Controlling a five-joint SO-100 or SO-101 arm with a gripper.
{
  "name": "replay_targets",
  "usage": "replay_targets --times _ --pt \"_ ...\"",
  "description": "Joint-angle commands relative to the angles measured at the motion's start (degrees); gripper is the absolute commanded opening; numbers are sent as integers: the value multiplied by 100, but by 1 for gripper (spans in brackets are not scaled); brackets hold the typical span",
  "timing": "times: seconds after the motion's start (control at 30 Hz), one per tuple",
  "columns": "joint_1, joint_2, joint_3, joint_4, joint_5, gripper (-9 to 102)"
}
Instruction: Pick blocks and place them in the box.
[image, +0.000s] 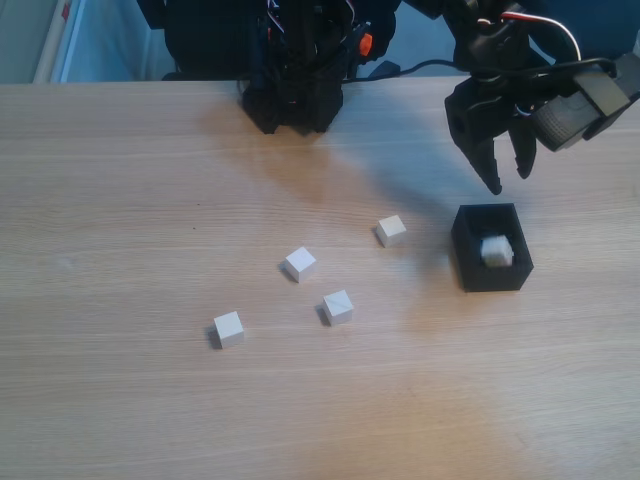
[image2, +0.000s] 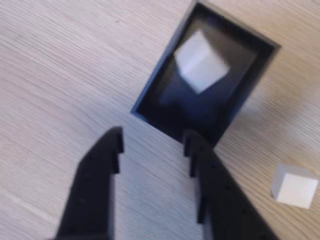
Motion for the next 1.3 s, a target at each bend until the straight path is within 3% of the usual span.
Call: replay_targets --times 0.0,0.2,0.47,0.57,0.83,1.27 --pt "176 88 -325 -79 0 11" --pt "659 817 9 527 -53 0" --pt "1345 2435 1775 1160 -105 0" --pt "1521 2689 2373 888 -35 1" --pt "1758 2646 3067 -255 246 17" --pt "1688 2584 3990 -1239 18 19"
